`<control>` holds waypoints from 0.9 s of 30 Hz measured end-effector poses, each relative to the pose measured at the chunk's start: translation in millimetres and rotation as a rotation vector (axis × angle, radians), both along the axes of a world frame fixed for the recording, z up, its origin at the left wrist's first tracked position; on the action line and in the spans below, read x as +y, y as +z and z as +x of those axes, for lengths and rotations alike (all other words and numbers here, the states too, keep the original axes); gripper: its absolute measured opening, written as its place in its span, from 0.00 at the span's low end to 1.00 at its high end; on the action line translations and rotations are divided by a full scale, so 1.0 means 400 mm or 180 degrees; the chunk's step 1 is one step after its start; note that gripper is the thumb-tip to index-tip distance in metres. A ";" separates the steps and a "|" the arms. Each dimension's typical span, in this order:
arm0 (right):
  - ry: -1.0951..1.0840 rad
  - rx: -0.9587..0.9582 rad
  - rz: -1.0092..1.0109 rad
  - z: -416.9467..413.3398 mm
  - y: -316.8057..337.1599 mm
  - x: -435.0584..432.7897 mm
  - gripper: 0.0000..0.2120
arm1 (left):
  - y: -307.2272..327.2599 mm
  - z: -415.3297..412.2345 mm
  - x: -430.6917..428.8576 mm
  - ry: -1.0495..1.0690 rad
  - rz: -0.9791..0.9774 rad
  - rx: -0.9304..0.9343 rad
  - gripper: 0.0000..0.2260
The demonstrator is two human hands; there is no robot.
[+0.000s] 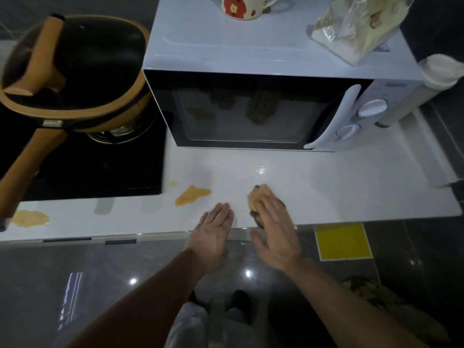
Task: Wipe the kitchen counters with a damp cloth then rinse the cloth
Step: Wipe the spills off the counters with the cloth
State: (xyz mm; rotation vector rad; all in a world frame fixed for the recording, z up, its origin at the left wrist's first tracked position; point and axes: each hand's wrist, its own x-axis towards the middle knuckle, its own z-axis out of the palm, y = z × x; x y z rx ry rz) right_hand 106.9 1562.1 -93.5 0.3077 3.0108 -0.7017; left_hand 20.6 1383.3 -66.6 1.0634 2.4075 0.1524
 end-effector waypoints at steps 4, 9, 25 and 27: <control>0.0512 0.0059 0.0378 0.024 0.022 0.119 0.33 | 0.001 -0.002 -0.002 -0.0028 -0.0043 -0.0041 0.41; -0.0877 -0.0242 0.0735 0.011 0.040 0.145 0.51 | -0.005 0.004 -0.003 -0.0034 -0.0045 -0.0007 0.42; -0.0918 0.0056 0.0330 0.020 0.004 0.202 0.26 | -0.005 0.007 -0.003 -0.0071 -0.0146 -0.0006 0.43; -0.0750 0.0356 0.0139 -0.011 0.005 0.110 0.23 | -0.009 0.013 -0.001 -0.0065 -0.0162 0.0037 0.43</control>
